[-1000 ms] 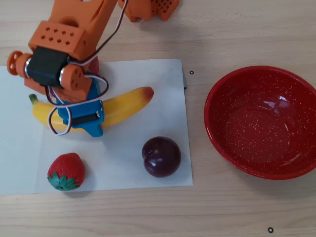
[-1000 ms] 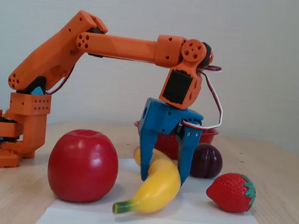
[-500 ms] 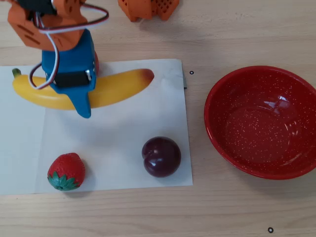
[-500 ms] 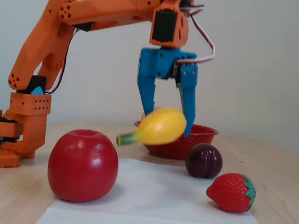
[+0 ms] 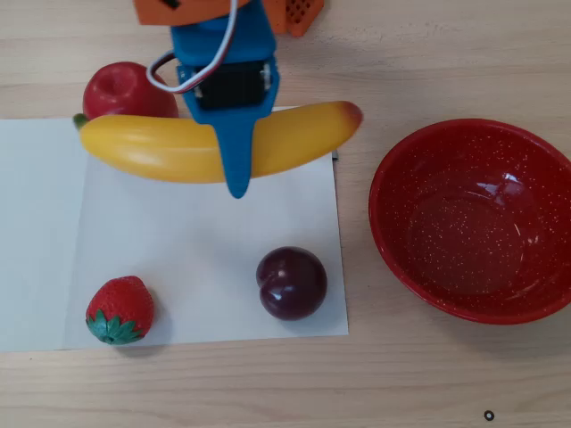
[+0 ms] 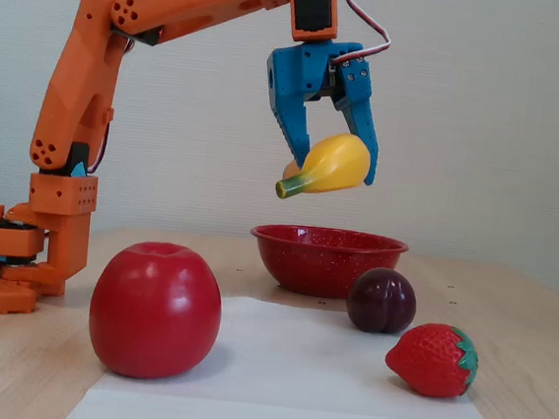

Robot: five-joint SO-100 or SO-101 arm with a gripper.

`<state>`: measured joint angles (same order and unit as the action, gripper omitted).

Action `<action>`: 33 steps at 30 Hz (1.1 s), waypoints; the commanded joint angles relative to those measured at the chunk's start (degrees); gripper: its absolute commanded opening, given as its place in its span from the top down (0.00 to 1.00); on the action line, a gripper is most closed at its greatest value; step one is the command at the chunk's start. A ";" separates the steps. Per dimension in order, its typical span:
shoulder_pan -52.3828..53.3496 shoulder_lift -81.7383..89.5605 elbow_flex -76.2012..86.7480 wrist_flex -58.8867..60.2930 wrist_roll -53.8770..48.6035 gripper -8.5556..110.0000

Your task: Grasp the banana and put it in the red bowl

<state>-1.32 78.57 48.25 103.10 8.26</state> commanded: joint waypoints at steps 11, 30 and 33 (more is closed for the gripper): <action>27.60 11.95 -8.96 7.82 -15.21 0.93; 37.62 2.11 3.60 -19.16 -19.60 0.93; 37.62 -0.62 4.39 -22.06 -19.34 0.92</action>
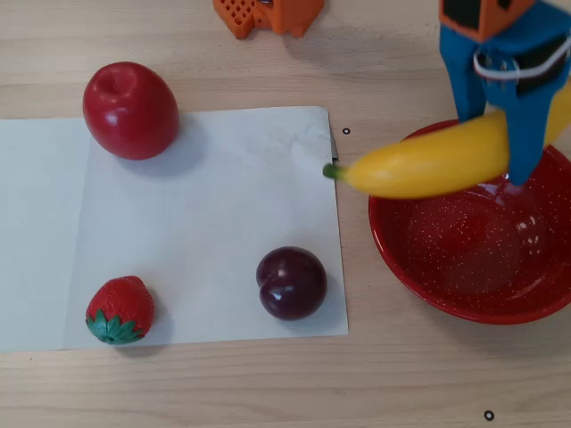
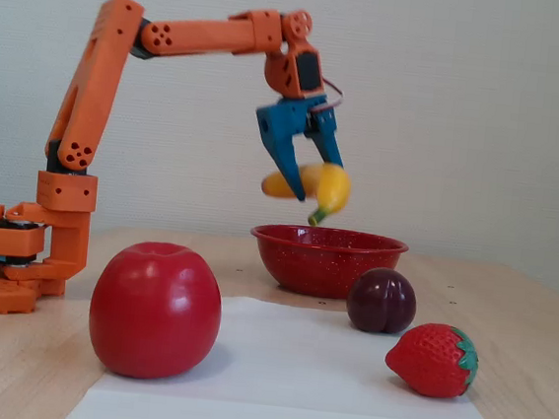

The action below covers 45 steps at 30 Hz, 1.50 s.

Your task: Grasp the banana and put it in the red bowl

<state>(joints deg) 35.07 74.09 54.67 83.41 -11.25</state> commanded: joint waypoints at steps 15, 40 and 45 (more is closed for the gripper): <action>-0.18 -2.55 -1.32 -4.57 -2.02 0.56; -5.71 7.03 -23.99 23.55 -3.87 0.82; -7.47 12.04 -20.39 24.43 -4.04 0.92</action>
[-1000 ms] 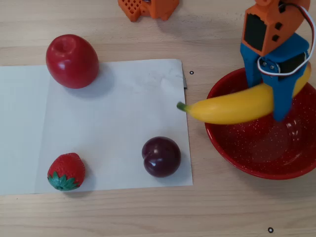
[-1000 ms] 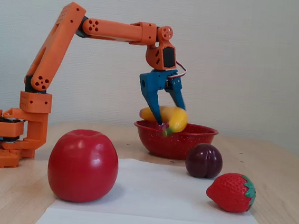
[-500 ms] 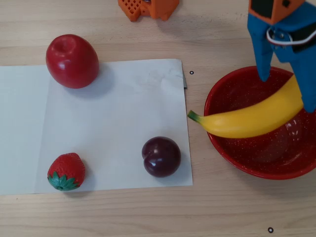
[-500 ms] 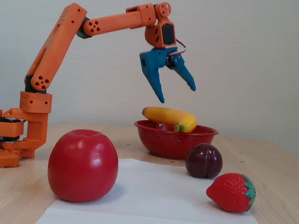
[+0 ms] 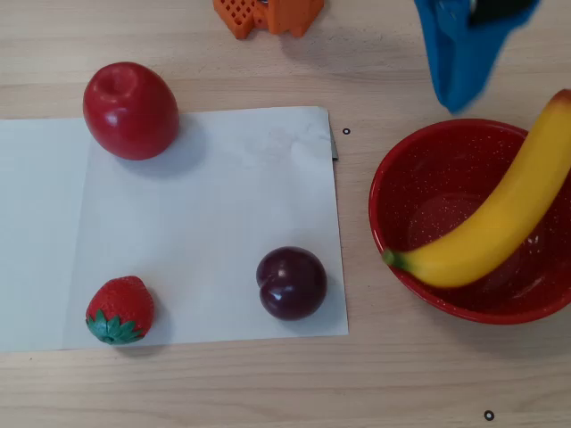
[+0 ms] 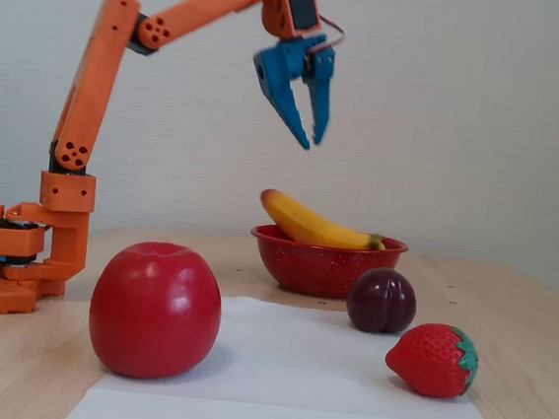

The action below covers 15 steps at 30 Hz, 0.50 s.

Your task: Grasp the banana and put it in the red bowl

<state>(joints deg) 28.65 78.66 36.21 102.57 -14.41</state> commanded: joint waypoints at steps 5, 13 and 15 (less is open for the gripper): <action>-3.25 13.97 3.34 5.54 0.26 0.92; -8.44 27.60 16.88 5.80 1.49 0.92; -10.20 31.11 20.83 5.62 1.76 0.92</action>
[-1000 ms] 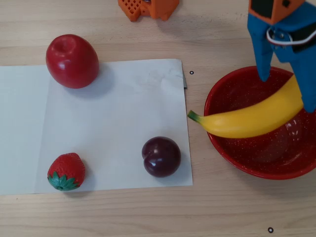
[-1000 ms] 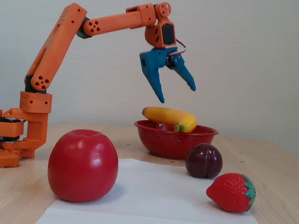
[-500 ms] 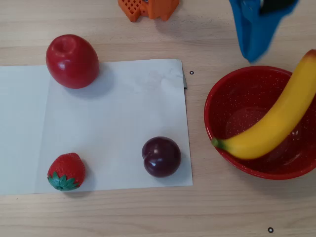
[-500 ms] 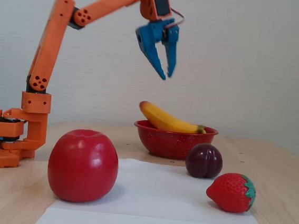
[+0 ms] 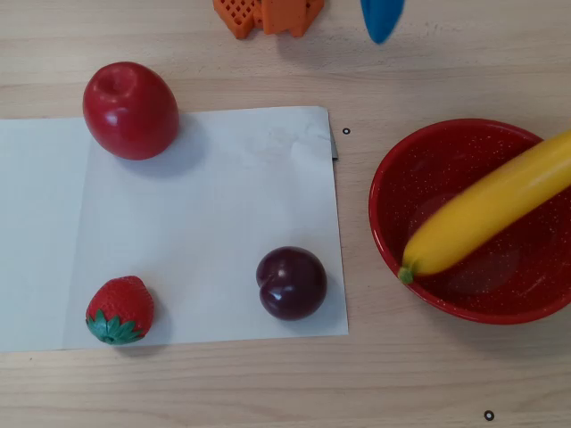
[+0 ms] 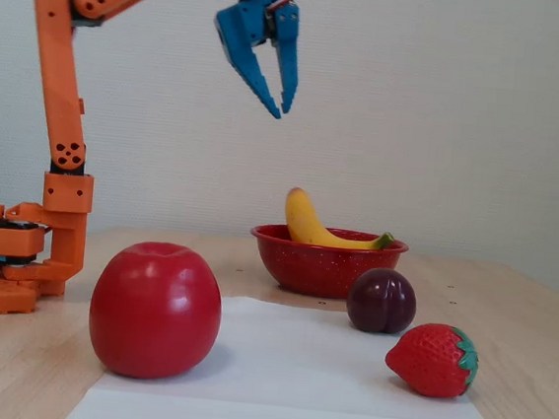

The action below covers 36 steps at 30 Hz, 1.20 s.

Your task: Grasp the banana and put it in the red bowl

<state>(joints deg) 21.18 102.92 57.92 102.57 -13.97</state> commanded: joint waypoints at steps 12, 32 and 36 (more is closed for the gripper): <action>-12.74 28.21 29.71 -9.14 1.23 0.92; -19.42 66.62 90.26 -50.45 5.10 0.93; -19.86 72.16 99.32 -57.57 5.71 0.93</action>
<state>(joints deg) 2.02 172.27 158.99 48.43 -9.67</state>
